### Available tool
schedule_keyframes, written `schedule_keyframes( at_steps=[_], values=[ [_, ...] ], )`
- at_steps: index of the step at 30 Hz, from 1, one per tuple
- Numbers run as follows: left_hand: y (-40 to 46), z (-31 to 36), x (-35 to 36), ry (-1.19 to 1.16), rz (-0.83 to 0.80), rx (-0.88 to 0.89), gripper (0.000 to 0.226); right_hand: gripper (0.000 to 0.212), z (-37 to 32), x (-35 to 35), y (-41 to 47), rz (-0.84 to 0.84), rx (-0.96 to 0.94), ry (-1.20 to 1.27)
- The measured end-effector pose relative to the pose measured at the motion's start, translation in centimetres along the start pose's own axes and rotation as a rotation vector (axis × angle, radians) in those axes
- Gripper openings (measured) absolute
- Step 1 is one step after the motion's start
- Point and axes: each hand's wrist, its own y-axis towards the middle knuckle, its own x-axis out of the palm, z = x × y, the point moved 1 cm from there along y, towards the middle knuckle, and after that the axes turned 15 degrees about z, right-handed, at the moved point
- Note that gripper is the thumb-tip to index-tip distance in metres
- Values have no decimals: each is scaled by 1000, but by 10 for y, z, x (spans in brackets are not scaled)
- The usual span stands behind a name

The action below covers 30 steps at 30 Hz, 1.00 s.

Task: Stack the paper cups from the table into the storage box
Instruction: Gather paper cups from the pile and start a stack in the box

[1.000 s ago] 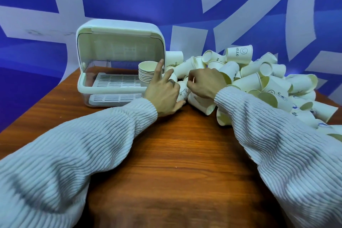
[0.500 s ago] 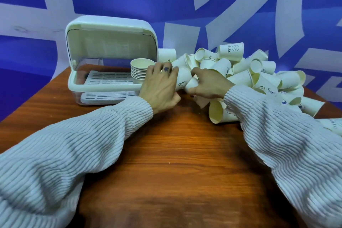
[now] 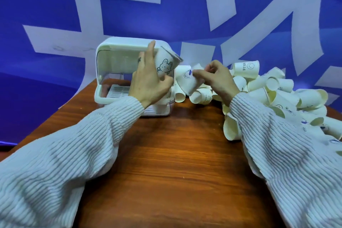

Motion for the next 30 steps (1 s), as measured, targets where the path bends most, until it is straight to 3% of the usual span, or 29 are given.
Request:
schedule_keyframes(
  at_steps=[3,8,12,18,21,27,30],
  values=[
    [4,-7,-11,12,66,-85,99,39,-13,14,-1,87,-60,101],
    [7,-24,-24,-80,210,-197,90,51,-37,43,-5,47,-150,151],
    [9,-33,-24,-151,158,-296,93,47,-38,69,-13,-40,-147,82],
    [12,-32,-22,-238,53,-346,96,96,-19,89,-19,-192,-217,-101],
    [12,-33,-20,-224,14,-314,98,85,-16,88,-21,-189,-319,-210],
    [9,-36,-16,-234,-71,-296,101,26,-13,87,-14,-180,-452,-359],
    [7,-39,-15,-271,-25,-290,101,28,-13,87,-7,-189,-612,-440]
  ],
)
